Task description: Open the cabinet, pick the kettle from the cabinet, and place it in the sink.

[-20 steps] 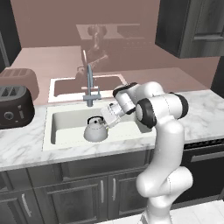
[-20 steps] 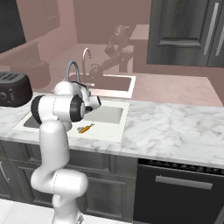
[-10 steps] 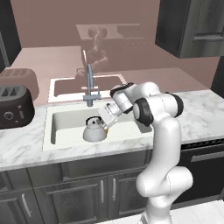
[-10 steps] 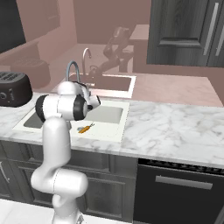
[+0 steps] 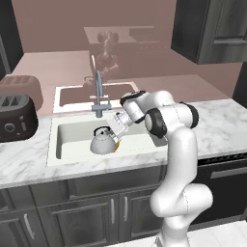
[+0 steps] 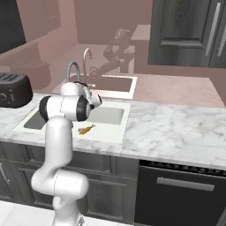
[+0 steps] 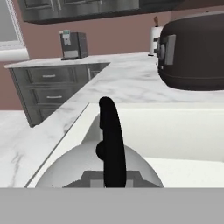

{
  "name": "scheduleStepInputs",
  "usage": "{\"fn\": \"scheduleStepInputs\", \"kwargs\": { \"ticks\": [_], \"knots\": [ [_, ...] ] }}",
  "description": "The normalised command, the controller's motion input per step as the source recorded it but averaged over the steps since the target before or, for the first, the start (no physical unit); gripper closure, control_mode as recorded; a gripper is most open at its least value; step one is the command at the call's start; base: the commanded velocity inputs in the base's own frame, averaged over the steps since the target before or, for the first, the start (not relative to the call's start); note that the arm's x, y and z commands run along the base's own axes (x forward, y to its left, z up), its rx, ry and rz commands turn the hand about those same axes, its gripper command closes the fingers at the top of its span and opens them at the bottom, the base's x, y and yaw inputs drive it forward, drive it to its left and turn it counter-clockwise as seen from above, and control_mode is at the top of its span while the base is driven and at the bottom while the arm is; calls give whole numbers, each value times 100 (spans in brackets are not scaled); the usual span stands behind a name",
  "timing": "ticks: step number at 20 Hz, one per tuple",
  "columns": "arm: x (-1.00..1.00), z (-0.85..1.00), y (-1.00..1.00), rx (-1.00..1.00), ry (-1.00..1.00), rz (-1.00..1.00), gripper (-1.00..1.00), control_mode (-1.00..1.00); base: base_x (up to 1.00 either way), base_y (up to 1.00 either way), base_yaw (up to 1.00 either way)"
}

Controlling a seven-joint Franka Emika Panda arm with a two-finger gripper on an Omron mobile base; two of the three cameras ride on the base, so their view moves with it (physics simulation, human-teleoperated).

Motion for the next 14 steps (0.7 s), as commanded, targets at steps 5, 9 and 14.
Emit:
{"fn": "scheduleStepInputs", "kwargs": {
  "ticks": [5, 9, 14],
  "knots": [
    [13, -6, 6, 0, 0, 0, 100, -100, 0, 0, 0],
    [22, -9, 6, 0, 0, 0, 100, -100, 0, 0, 0],
    [30, -6, 0, 0, 0, 0, 100, -100, 0, 0, 0]
  ]
}}
